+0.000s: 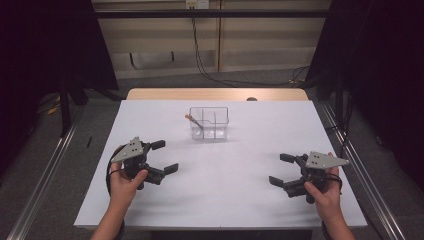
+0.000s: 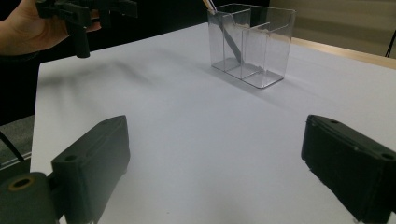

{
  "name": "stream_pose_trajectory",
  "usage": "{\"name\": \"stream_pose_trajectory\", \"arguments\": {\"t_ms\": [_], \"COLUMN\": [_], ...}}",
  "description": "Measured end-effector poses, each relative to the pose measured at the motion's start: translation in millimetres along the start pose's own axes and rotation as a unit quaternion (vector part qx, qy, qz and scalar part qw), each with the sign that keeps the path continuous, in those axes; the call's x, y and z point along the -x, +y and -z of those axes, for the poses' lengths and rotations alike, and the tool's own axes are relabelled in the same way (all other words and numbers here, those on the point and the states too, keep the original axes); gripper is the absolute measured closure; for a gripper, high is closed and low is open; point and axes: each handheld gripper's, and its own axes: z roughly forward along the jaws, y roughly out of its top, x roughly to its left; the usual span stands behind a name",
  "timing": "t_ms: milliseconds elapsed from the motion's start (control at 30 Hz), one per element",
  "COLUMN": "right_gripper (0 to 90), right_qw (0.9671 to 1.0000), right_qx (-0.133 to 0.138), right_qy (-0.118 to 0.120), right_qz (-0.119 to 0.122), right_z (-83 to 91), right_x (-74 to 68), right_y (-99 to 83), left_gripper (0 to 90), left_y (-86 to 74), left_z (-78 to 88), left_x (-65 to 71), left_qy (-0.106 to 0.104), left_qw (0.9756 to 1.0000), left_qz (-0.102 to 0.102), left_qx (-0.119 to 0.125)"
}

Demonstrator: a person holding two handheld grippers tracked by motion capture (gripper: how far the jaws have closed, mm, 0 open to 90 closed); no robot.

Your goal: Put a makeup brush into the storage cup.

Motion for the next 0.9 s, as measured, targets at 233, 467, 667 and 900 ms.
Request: {"name": "stream_pose_trajectory", "arguments": {"t_ms": [233,467,667,900], "right_gripper": [7.3,6.9,6.8,6.6], "right_qw": [1.0000,1.0000,1.0000,1.0000], "right_qx": [0.000,-0.003,0.000,0.002], "right_qy": [-0.001,-0.003,-0.003,-0.007], "right_qz": [0.000,0.001,0.000,-0.001], "right_z": [-0.2,-1.0,-0.1,0.8], "right_x": [0.0,-0.4,0.1,0.7], "right_y": [0.3,0.4,0.5,0.6], "left_gripper": [1.0,1.0,1.0,1.0], "left_y": [-3.8,-5.0,-7.1,-10.0], "left_z": [7.5,13.3,20.7,28.2], "left_x": [0.4,1.4,0.8,0.7], "left_qy": [0.004,0.006,0.012,0.017], "left_qw": [1.0000,1.0000,0.9999,0.9998], "left_qz": [0.003,0.001,0.002,0.005], "left_qx": [0.000,0.000,0.001,-0.001]}}
